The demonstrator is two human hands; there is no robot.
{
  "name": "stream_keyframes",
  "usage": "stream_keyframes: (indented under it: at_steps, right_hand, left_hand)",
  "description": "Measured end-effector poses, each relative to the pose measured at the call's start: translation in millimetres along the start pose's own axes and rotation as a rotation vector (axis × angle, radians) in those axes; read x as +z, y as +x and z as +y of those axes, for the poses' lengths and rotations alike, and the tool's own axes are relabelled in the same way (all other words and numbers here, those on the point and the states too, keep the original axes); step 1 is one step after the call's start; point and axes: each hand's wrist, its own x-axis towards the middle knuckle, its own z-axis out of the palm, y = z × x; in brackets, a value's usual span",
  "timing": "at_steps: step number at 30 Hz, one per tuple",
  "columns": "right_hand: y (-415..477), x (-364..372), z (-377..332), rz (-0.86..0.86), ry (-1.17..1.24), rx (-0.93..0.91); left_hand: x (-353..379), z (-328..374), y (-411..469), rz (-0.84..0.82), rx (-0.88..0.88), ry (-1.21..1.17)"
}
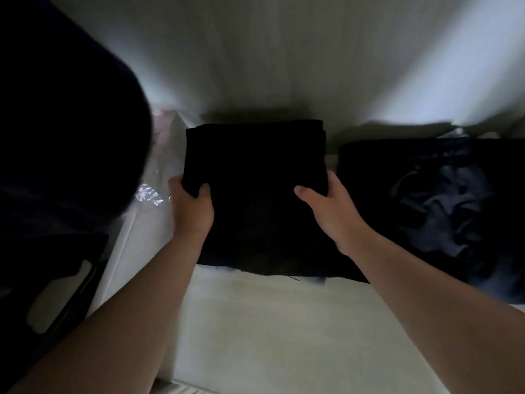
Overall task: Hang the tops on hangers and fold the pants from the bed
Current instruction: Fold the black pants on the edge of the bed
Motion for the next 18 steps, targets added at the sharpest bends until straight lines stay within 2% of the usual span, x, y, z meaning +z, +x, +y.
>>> stream_keyframes:
  at_steps: [6,9,11,13,15,18]
  right_hand:
    - [41,7,44,0.048,-0.243,-0.021]
    - [41,13,48,0.131,-0.413,-0.064]
    - [28,18,40,0.238,-0.657,-0.178]
    - [4,27,35,0.31,-0.925,-0.381]
    - [-20,39,45,0.226,-1.086,-0.525]
    - [-35,48,73,0.022,-1.251,-0.395]
  left_hand:
    - [46,-34,9,0.043,0.021,0.199]
    - [53,-31,7,0.1,0.058,0.347]
    - [45,-25,-3,0.127,0.243,0.391]
    - [37,-25,-23,0.062,0.496,0.427]
    - [36,-38,-50,-0.071,0.578,0.501]
    - [40,-58,-72,-0.195,0.478,0.62]
